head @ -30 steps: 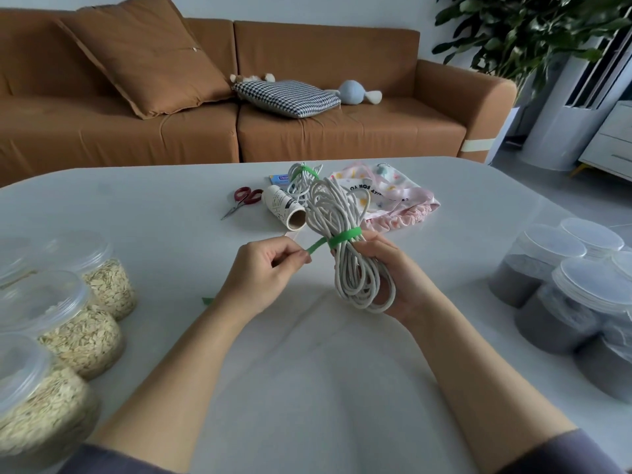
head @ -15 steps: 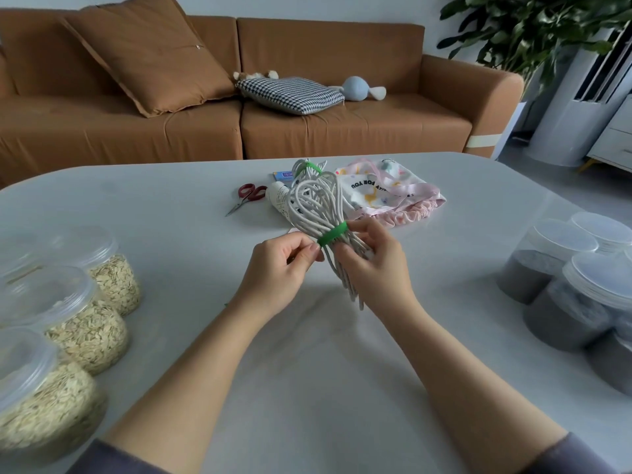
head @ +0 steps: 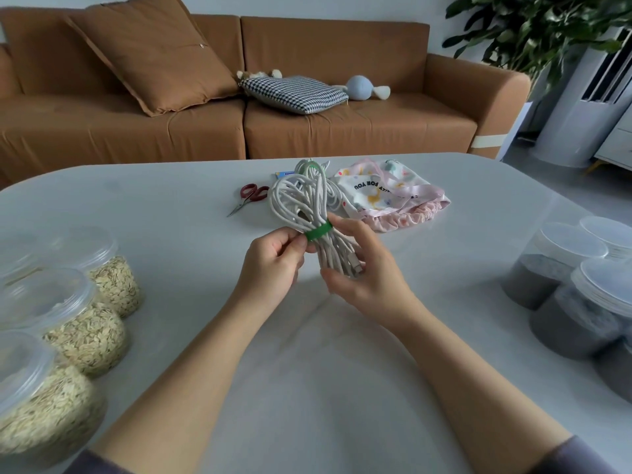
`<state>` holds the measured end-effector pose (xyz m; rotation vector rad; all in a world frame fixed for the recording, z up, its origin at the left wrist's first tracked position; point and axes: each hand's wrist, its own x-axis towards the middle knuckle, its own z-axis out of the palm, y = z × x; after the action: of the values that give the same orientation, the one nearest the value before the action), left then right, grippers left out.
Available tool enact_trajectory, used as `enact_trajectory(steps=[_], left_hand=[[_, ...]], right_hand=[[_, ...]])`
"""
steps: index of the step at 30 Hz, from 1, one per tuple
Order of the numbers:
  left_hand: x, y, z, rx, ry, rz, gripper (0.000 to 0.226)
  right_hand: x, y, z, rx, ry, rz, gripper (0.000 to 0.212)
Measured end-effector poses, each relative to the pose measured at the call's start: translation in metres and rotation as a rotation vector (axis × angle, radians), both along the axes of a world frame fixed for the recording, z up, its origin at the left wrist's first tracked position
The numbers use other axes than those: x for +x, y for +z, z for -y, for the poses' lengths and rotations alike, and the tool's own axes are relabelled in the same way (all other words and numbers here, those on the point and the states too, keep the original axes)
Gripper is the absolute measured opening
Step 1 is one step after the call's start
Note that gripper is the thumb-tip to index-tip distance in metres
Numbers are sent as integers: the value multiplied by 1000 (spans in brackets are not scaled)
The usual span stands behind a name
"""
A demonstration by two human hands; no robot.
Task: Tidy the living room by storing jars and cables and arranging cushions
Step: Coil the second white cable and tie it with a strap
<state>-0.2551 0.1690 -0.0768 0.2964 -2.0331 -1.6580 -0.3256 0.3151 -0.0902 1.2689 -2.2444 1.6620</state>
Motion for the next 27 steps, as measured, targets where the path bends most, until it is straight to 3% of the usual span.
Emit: enact_trajectory(steps=[6,12,15,17,20,22,27], left_hand=[[2,3,-3,71,-11,40,30],[2,9,-5,114,25,31,28],[1,12,-3,183,42,49,18],[0,10,-1,155,51,68,17],[-1,2,4,47,114,138,33],[-1,-3,8,-4,155,178,28],[-2,-8,12,-11,143,197,21]], right_hand=[[-2,-1,2,-35,-110,-171,64],[-7,-4,5,150,-315,-479,61],[-3,-3,6,204,-334,-532,63],[-2,-3,5,234,-299,-500,66],[4,-5,5,318,-224,-424,66],[8,-5,5,325,-191,-375,58],[10,0,5,-39,-78,138,15]])
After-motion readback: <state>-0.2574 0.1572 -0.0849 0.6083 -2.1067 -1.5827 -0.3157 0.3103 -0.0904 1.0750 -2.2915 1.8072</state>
